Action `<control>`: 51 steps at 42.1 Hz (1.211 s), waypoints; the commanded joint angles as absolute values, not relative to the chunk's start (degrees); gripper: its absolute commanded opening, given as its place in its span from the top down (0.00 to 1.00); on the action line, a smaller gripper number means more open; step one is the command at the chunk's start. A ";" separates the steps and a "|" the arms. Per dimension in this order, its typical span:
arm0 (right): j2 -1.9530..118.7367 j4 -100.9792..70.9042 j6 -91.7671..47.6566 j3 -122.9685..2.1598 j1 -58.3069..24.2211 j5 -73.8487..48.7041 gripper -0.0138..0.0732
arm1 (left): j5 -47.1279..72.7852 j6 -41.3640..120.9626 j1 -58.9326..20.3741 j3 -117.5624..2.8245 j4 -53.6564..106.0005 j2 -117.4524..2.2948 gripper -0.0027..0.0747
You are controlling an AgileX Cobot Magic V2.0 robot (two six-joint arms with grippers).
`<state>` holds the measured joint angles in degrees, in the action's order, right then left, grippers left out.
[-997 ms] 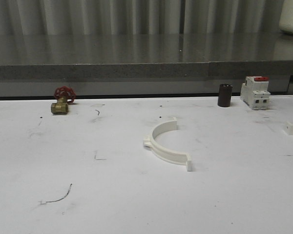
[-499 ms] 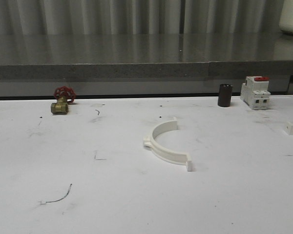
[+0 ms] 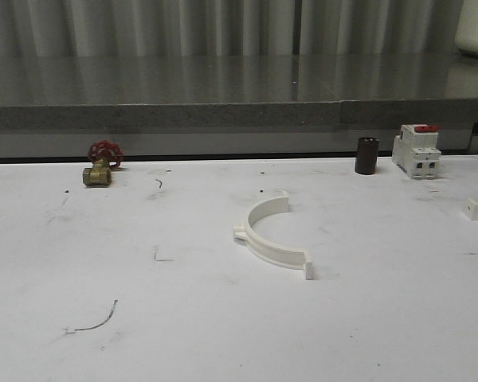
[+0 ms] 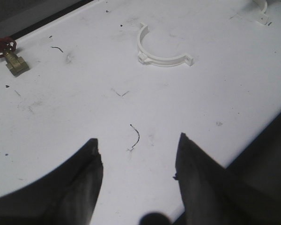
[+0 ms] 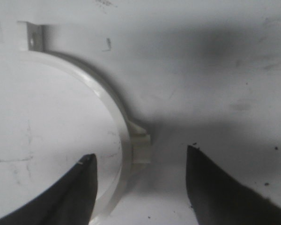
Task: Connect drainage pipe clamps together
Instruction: 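Grasp the second clamp half's tab with the right gripper and lift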
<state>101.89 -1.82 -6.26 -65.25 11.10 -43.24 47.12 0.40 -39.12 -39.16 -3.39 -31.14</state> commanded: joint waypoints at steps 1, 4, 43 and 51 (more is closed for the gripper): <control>101.01 -1.35 -6.85 -66.98 11.52 -40.45 0.33 | 43.51 0.50 -39.09 -40.62 -3.08 -31.31 0.51; 101.95 -1.51 -6.85 -66.98 11.52 -39.41 0.33 | 43.51 0.50 -39.09 -40.62 -3.08 -31.31 0.51; 103.94 -1.66 -6.85 -66.98 11.33 -39.74 0.64 | 43.51 0.50 -39.09 -40.62 -3.08 -31.31 0.51; 100.55 -1.57 -6.85 -67.69 8.72 -40.15 0.64 | 43.51 0.50 -39.09 -40.62 -3.08 -31.31 0.51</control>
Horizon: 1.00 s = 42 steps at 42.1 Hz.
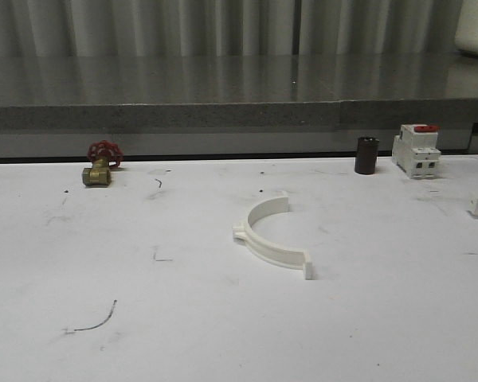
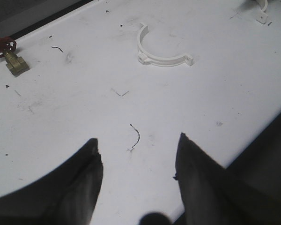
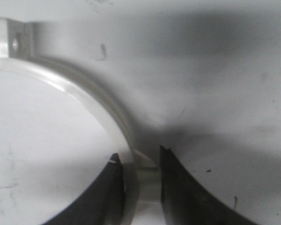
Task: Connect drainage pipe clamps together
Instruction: 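Grasp the second clamp half's tab with the right gripper and lift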
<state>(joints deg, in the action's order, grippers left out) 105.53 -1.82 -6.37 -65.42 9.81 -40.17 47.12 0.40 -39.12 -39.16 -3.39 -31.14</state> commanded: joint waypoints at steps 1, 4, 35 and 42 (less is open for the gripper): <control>99.99 -1.57 -6.85 -68.01 8.17 -40.58 0.64 | 43.51 0.50 -39.09 -40.62 -3.08 -31.31 0.51; 98.64 -1.57 -6.85 -69.84 6.72 -42.93 0.64 | 43.51 0.50 -39.09 -40.62 -3.08 -31.31 0.51; 96.76 -1.26 11.28 -90.30 -15.14 -60.83 0.64 | 43.51 0.50 -39.09 -40.62 -3.08 -31.31 0.51; 99.17 -1.19 14.48 -90.30 -15.62 -60.14 0.64 | 43.51 0.50 -39.09 -40.62 -3.08 -31.31 0.51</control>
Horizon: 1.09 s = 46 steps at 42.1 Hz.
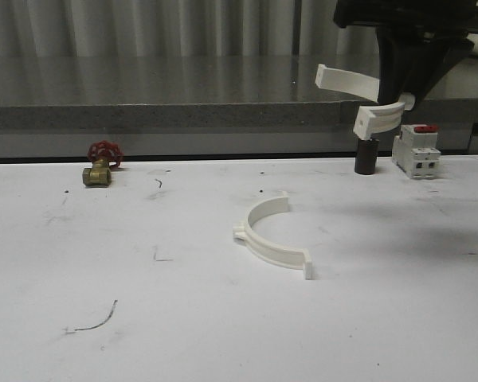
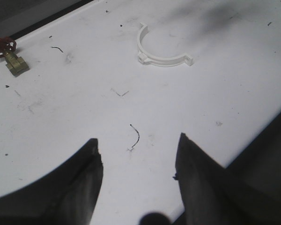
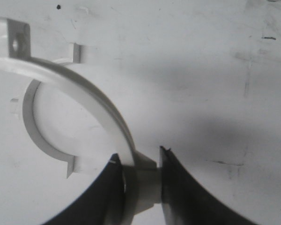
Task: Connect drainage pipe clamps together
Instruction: 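Carry the clamp half to the placed half and lower it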
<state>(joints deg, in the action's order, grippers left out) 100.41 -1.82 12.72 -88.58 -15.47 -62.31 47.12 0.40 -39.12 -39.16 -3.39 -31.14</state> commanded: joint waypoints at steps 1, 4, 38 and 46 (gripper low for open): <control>99.60 -1.19 14.75 -90.30 -15.67 -60.14 0.64 | 43.51 0.50 -39.09 -40.62 -3.08 -31.31 0.51; 100.92 -1.19 14.87 -90.30 -15.80 -59.78 0.64 | 43.51 0.50 -39.09 -40.62 -3.08 -31.31 0.51; 111.15 -1.06 16.82 -87.94 -18.29 -51.83 0.64 | 43.51 0.50 -39.09 -40.62 -3.08 -31.31 0.51; 112.16 -1.00 16.82 -86.44 -18.29 -50.69 0.64 | 43.51 0.50 -39.09 -40.62 -3.08 -31.31 0.51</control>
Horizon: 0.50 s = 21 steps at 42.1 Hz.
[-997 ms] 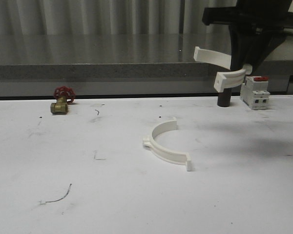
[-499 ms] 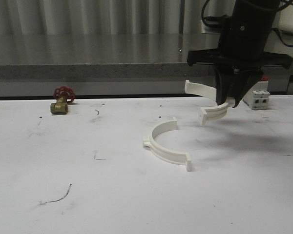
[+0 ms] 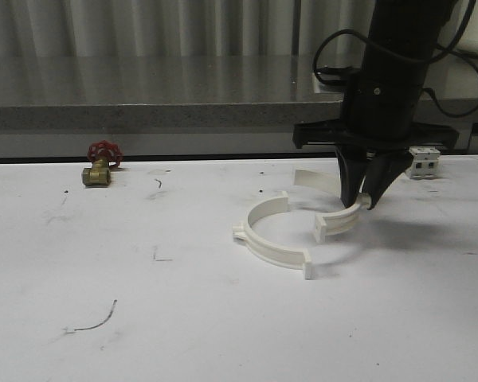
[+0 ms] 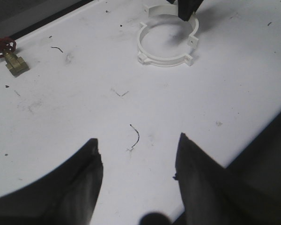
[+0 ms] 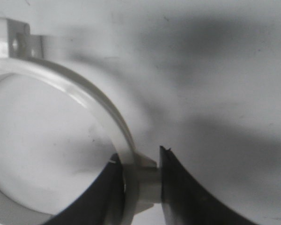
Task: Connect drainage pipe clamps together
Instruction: 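Carry the clamp half to the placed half and lower it, then press the held half against the placed half to close the ring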
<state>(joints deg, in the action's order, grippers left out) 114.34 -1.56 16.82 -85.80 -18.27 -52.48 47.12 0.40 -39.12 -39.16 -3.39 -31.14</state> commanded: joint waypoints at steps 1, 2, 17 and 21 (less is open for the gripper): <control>112.22 -1.00 16.82 -86.26 -18.33 -50.45 0.64 | 43.51 0.50 -39.09 -40.62 -3.08 -31.31 0.51; 112.43 -1.00 16.82 -86.07 -18.37 -50.24 0.64 | 43.51 0.50 -39.09 -40.62 -3.08 -31.31 0.51; 114.35 -1.06 16.82 -86.00 -18.52 -50.07 0.64 | 43.51 0.50 -39.09 -40.62 -3.08 -31.31 0.51; 114.35 -1.11 16.82 -86.00 -18.66 -49.88 0.64 | 43.51 0.50 -39.09 -40.62 -3.08 -31.31 0.51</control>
